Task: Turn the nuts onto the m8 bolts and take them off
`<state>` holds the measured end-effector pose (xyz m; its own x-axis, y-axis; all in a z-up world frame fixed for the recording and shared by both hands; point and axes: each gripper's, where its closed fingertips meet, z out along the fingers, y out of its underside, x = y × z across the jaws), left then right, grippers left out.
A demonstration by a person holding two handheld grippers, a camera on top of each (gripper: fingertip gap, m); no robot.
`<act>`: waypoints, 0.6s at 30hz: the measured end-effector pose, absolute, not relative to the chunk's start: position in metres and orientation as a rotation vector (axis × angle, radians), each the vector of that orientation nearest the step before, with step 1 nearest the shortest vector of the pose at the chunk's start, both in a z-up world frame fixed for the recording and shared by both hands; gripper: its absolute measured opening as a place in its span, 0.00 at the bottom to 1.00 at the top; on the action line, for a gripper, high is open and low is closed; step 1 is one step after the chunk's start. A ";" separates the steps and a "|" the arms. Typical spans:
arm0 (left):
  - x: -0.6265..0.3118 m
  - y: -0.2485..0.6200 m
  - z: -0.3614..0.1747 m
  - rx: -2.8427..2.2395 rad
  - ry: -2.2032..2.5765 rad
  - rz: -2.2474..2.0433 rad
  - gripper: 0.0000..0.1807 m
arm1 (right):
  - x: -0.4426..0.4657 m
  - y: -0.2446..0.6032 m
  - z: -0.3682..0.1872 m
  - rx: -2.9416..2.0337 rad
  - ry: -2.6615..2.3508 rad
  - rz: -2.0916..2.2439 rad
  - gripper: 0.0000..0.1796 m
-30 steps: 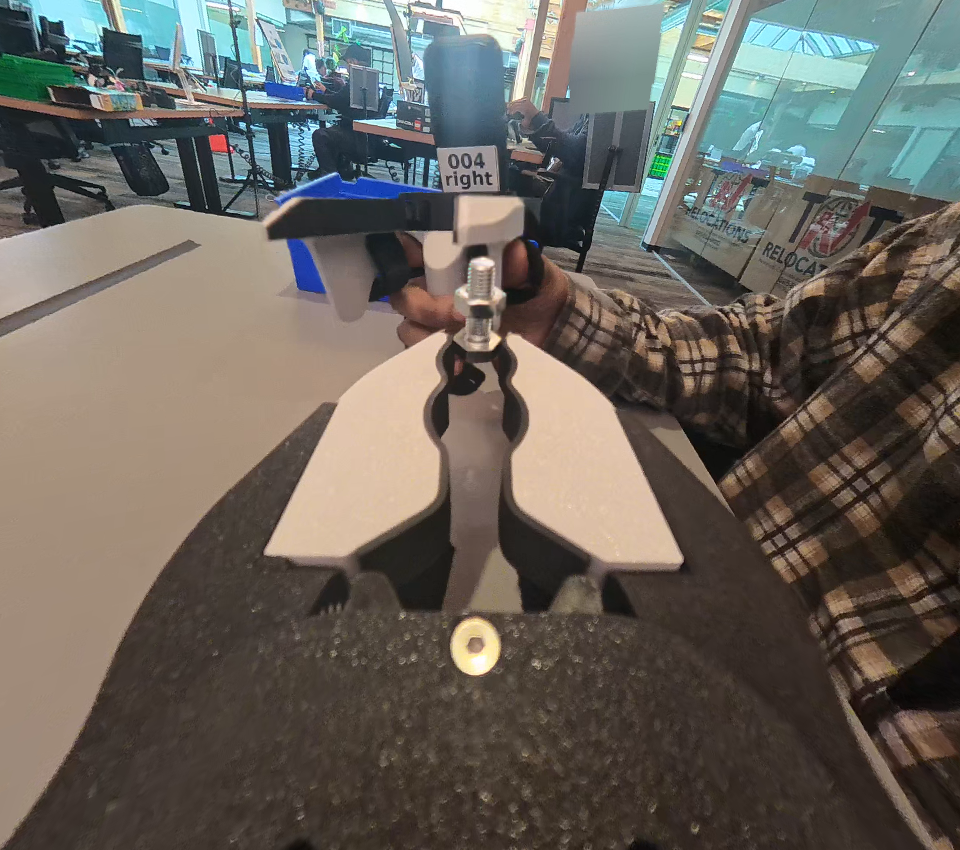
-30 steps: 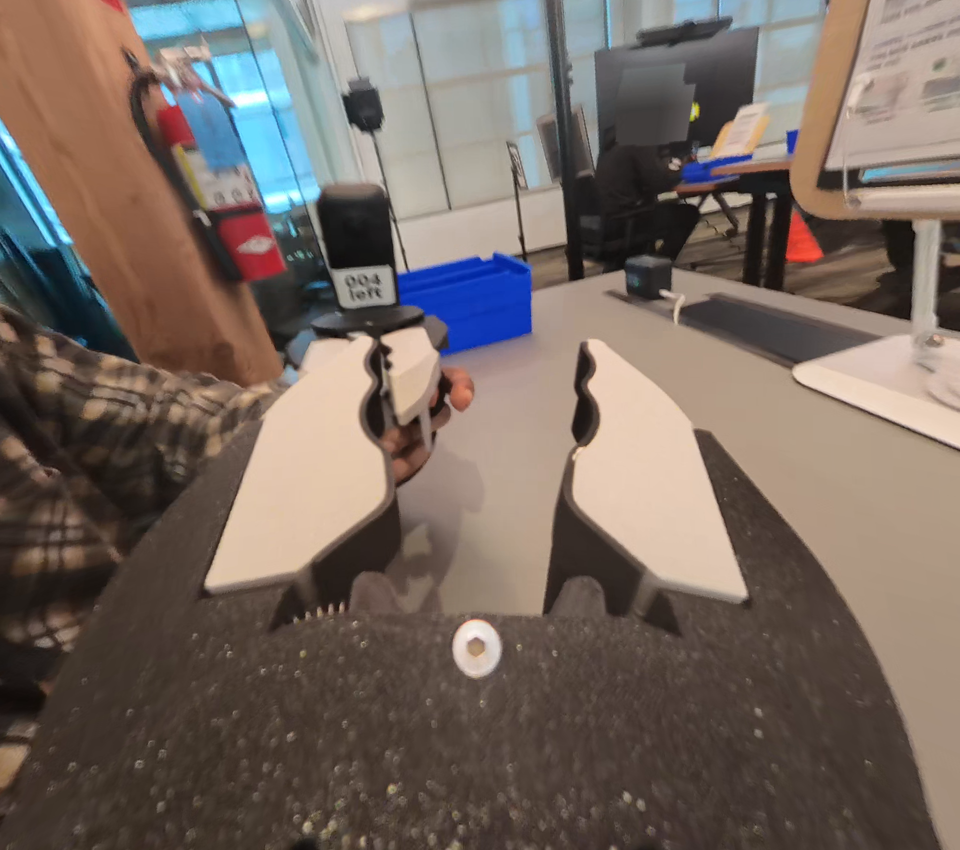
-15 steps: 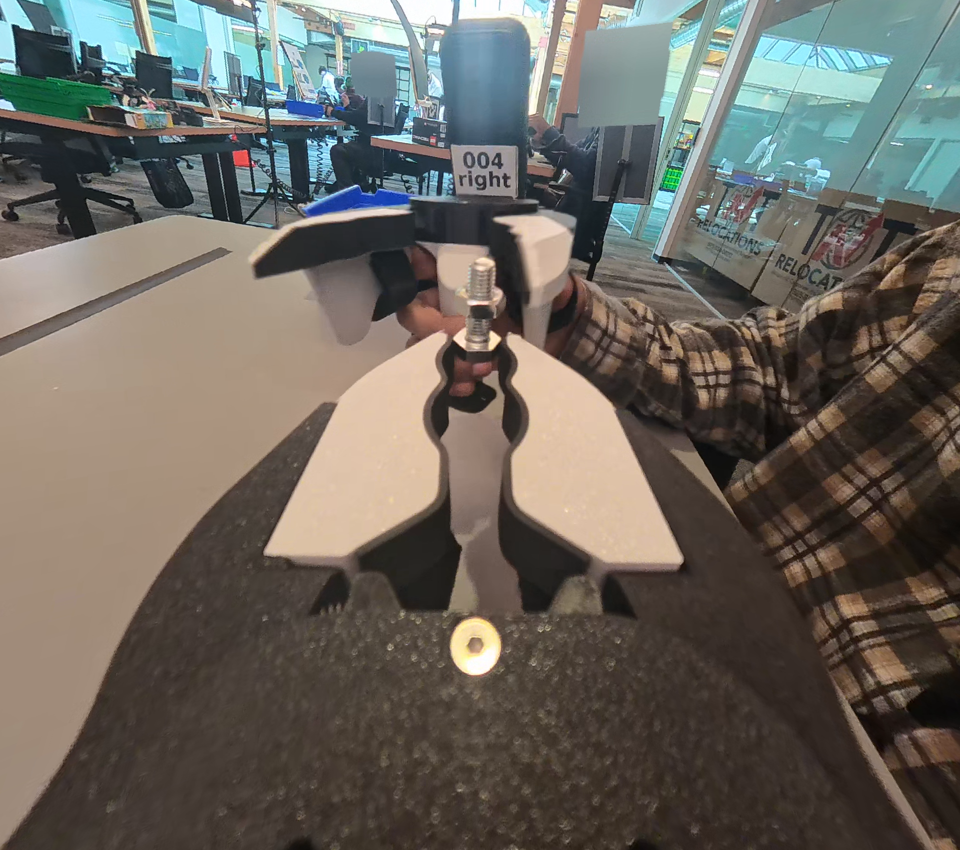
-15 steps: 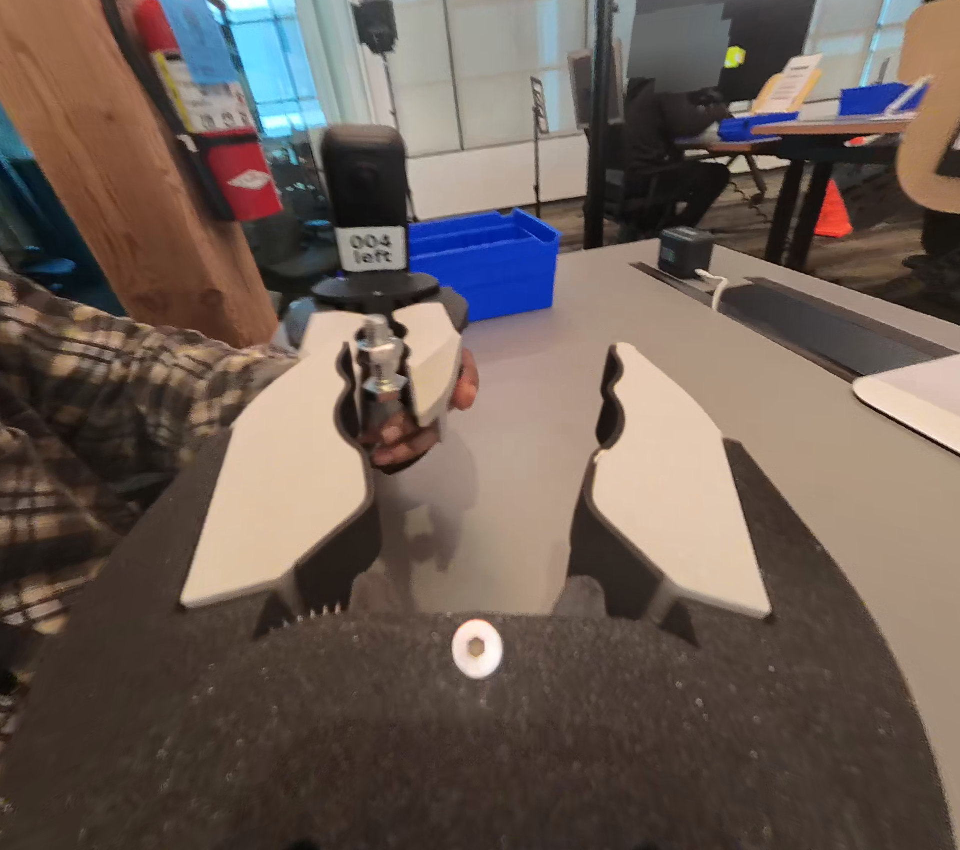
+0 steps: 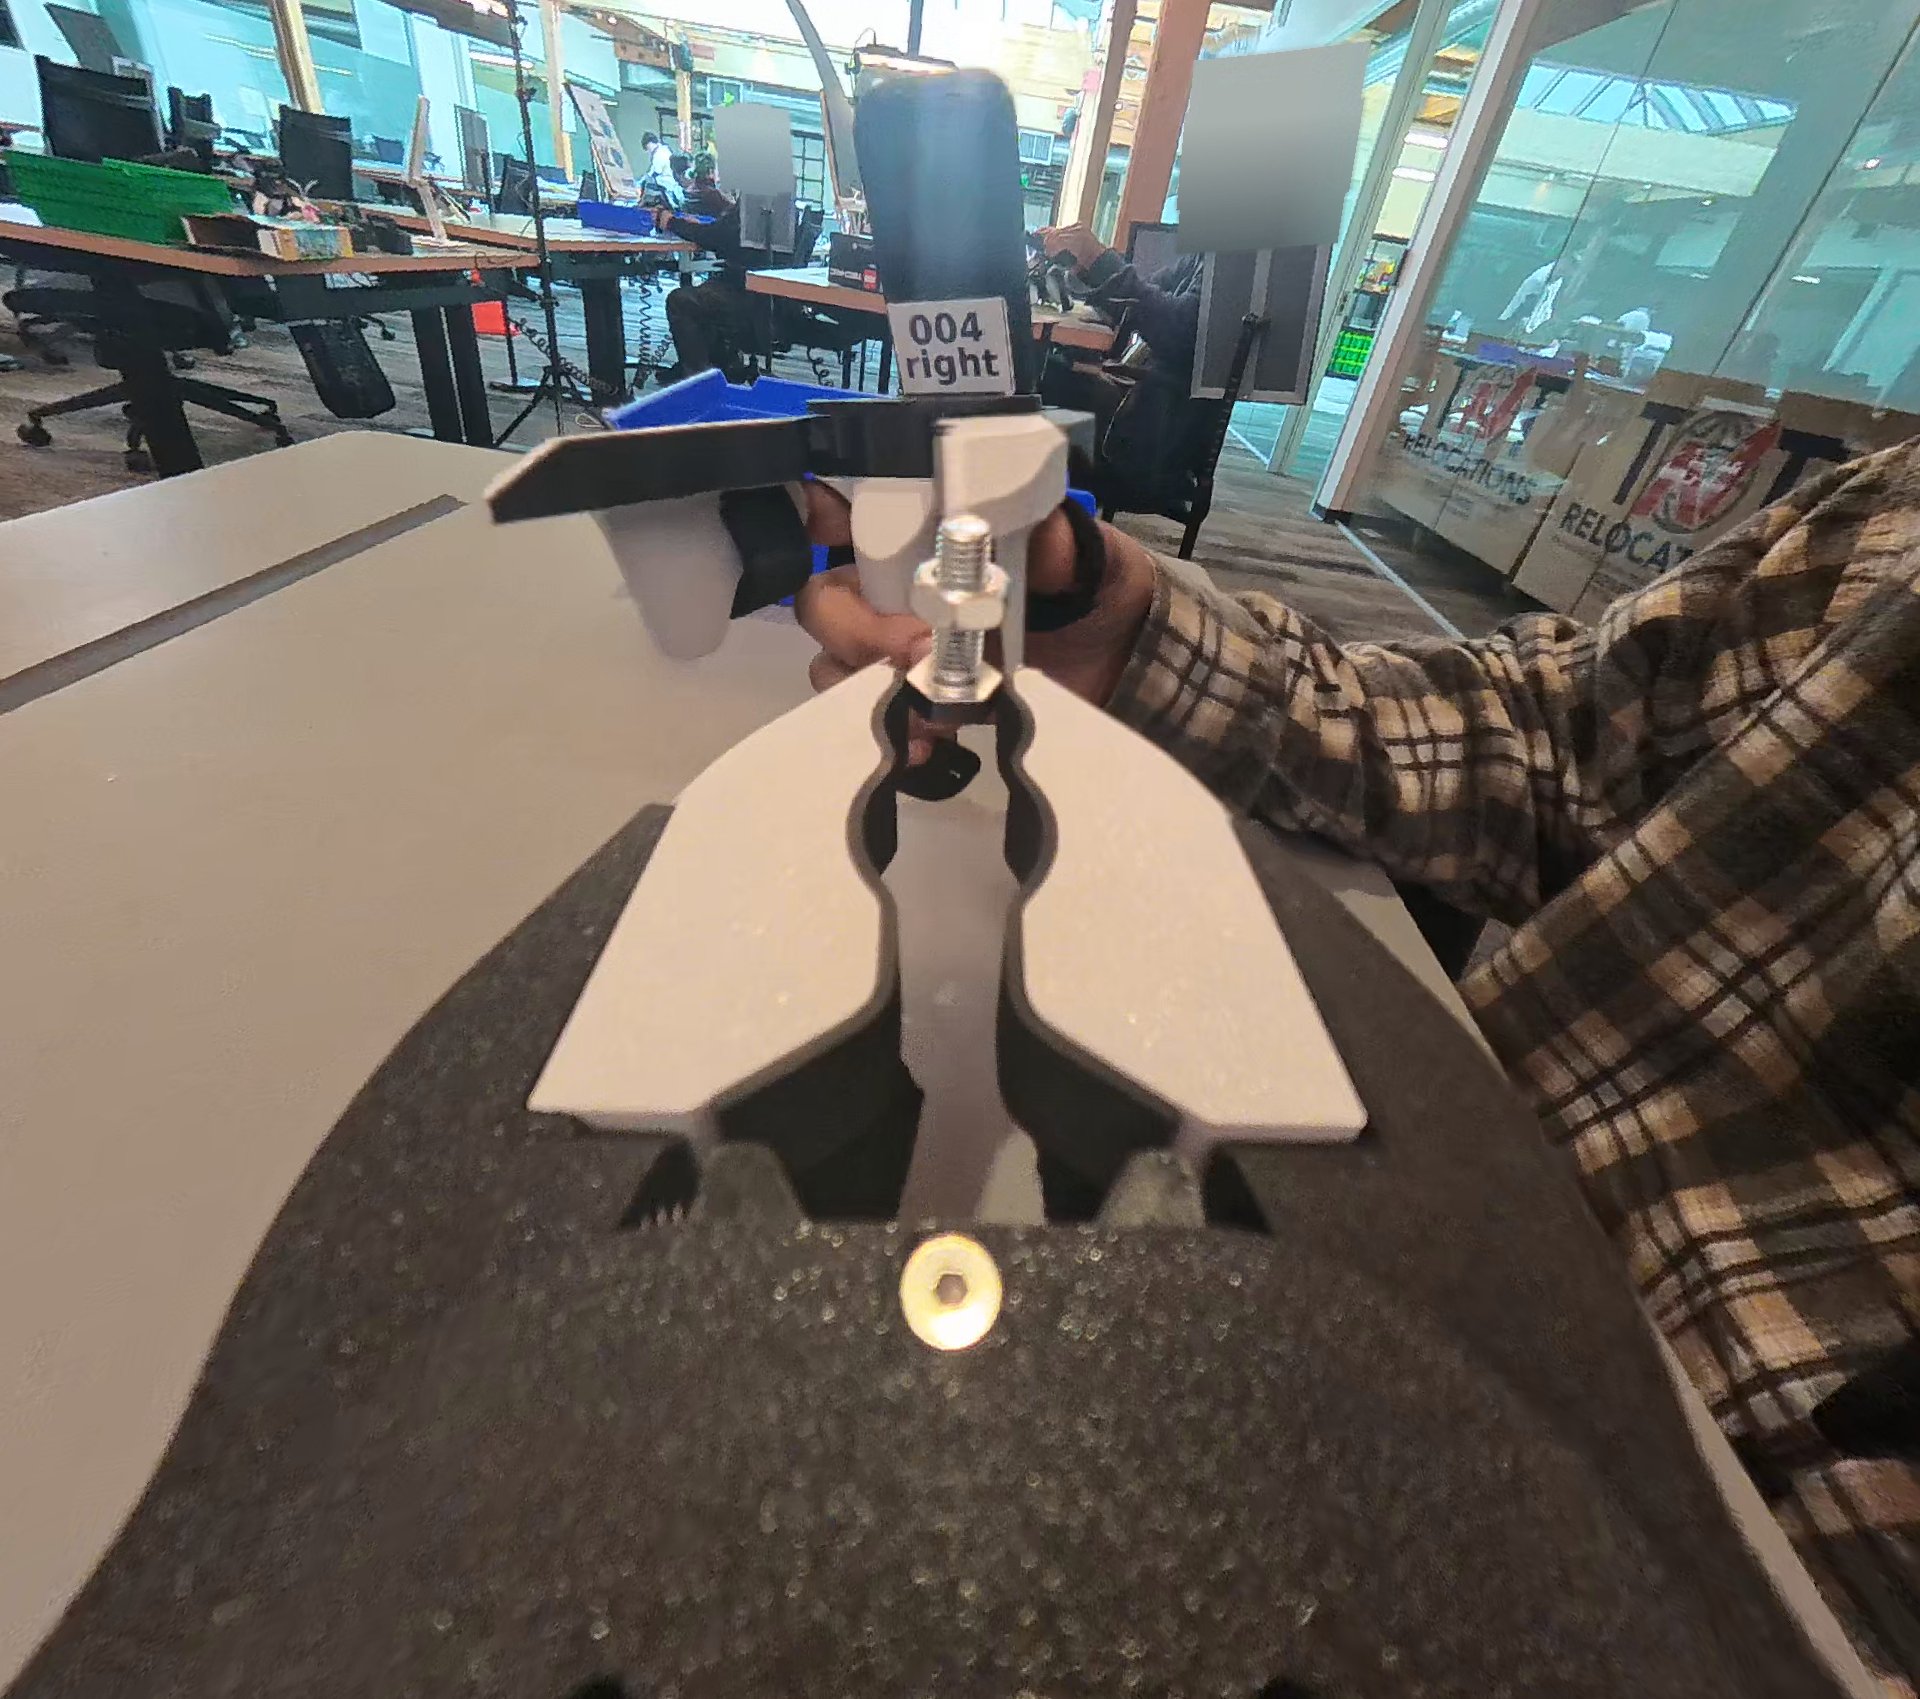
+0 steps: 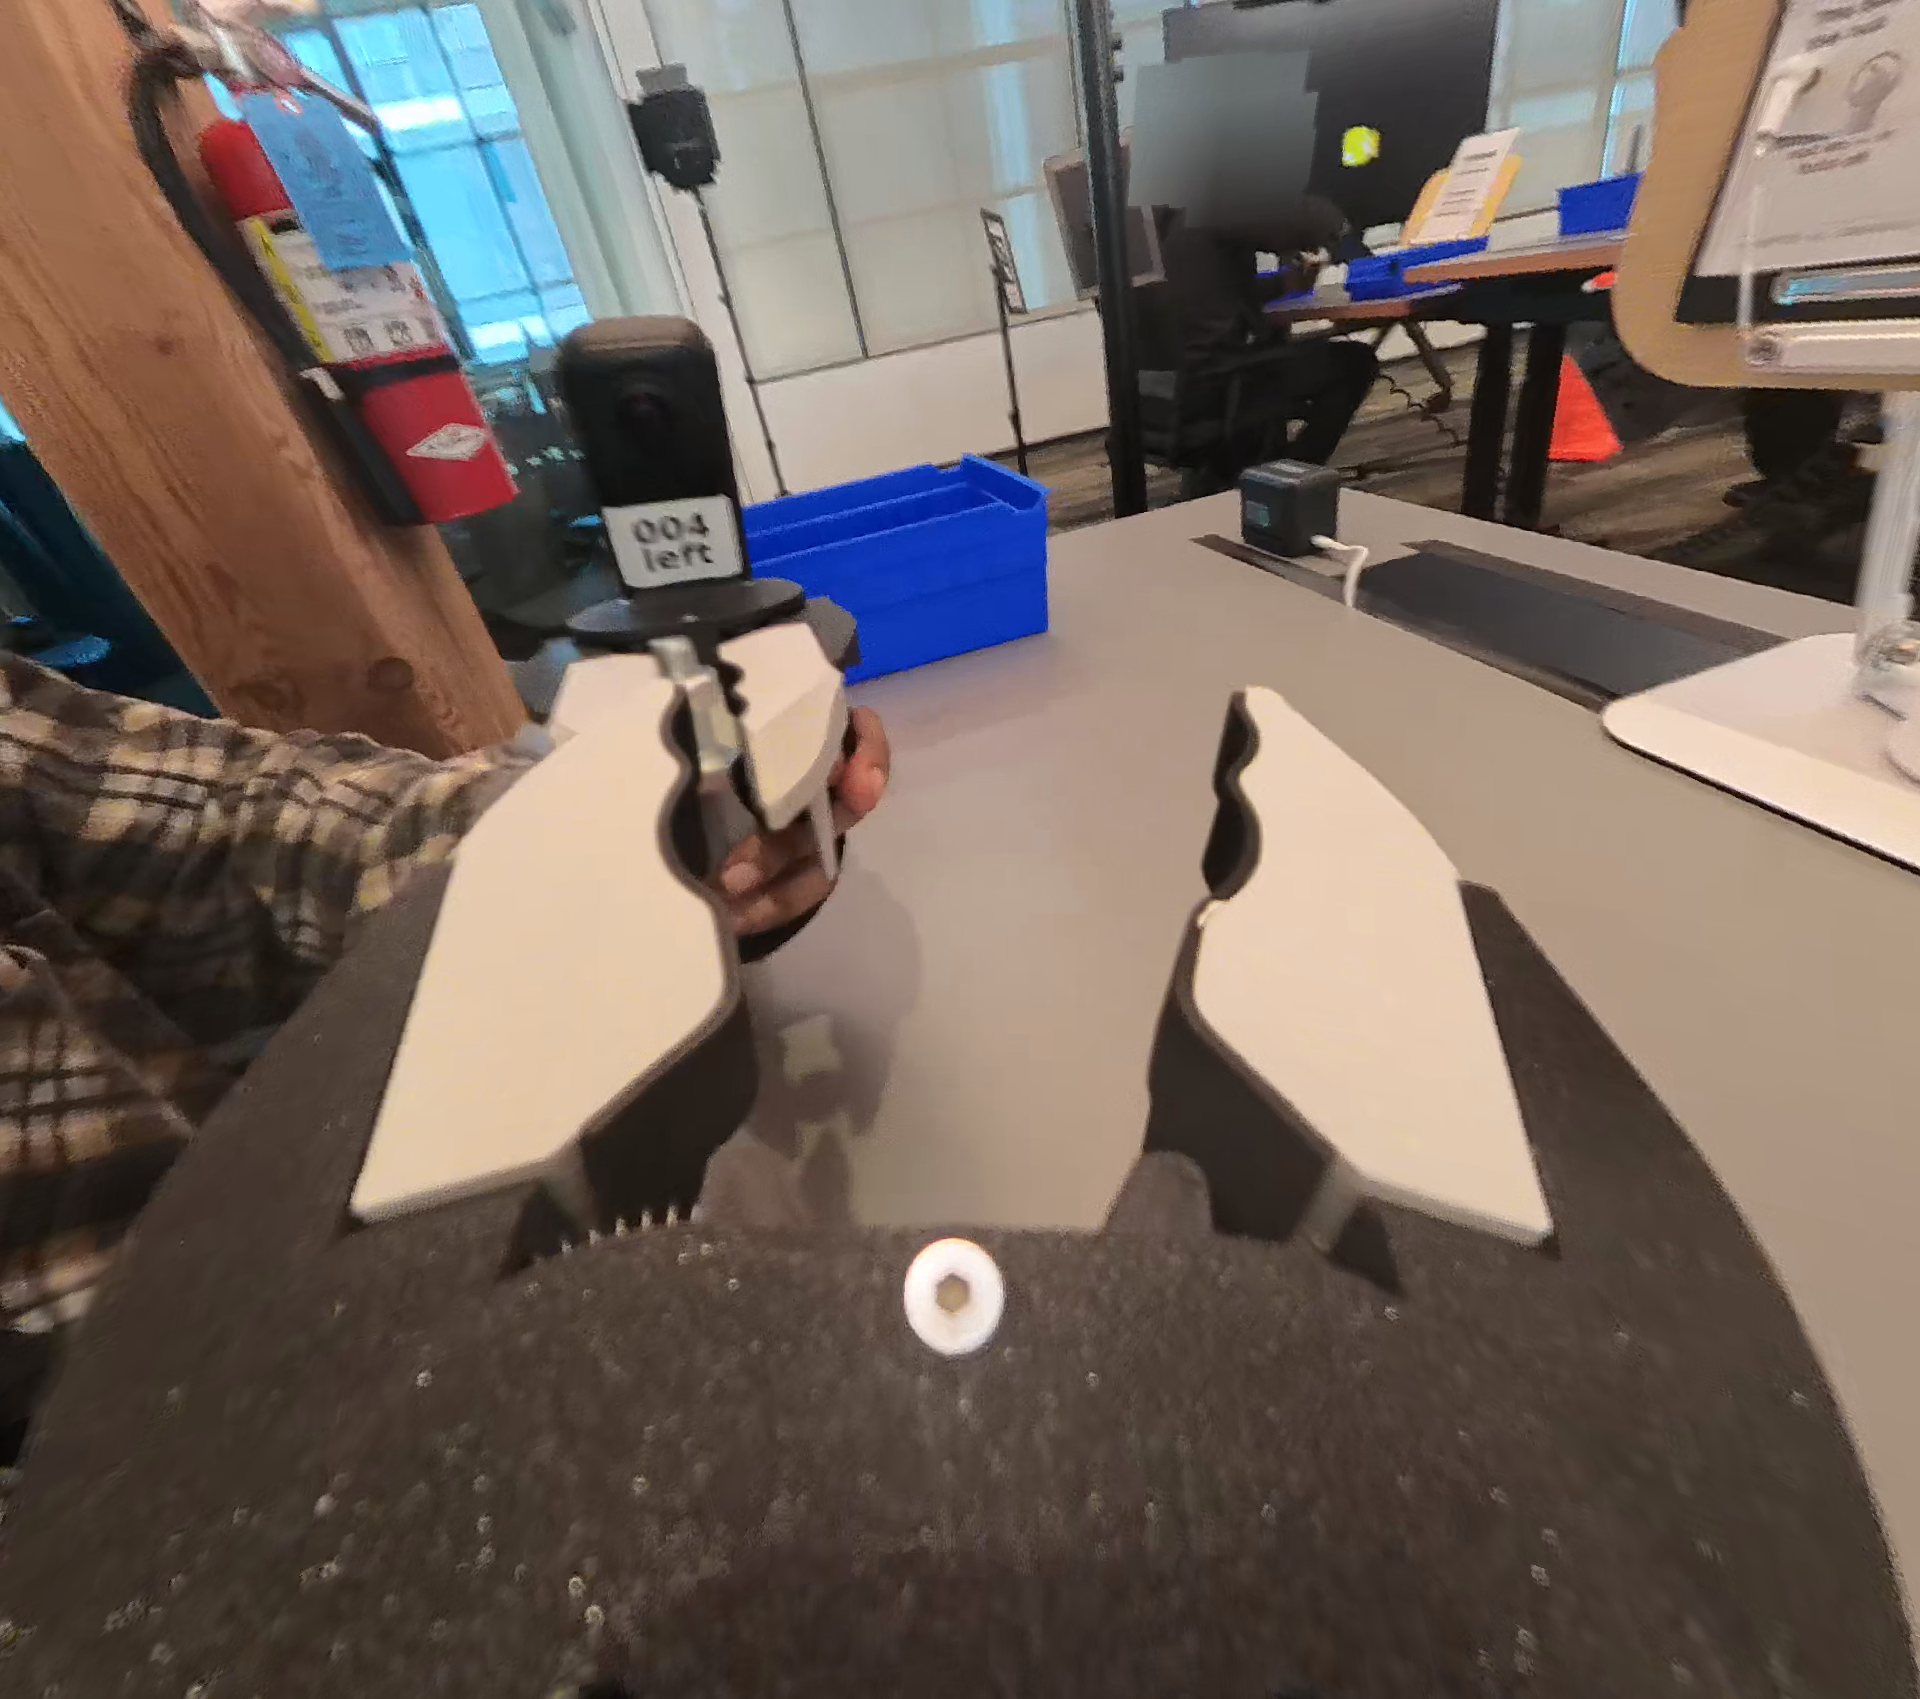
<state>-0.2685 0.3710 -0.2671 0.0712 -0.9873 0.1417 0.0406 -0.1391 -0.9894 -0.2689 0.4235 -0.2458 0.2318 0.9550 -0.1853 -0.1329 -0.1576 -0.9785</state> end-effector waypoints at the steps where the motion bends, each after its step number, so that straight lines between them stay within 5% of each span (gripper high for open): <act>1: -0.268 0.371 -0.267 -1.320 1.058 -1.271 0.08 | -0.272 0.418 -0.242 -1.330 -0.863 1.234 0.53; 18: -0.268 0.373 -0.269 -1.334 1.053 -1.245 0.09 | -0.275 0.421 -0.253 -1.383 -0.908 1.155 0.57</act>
<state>-0.2684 0.3731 -0.2691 0.0949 -0.9863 0.1352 0.0298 -0.1329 -0.9907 -0.2754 0.4213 -0.2526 0.2406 0.9580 -0.1560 -0.0746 -0.1420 -0.9871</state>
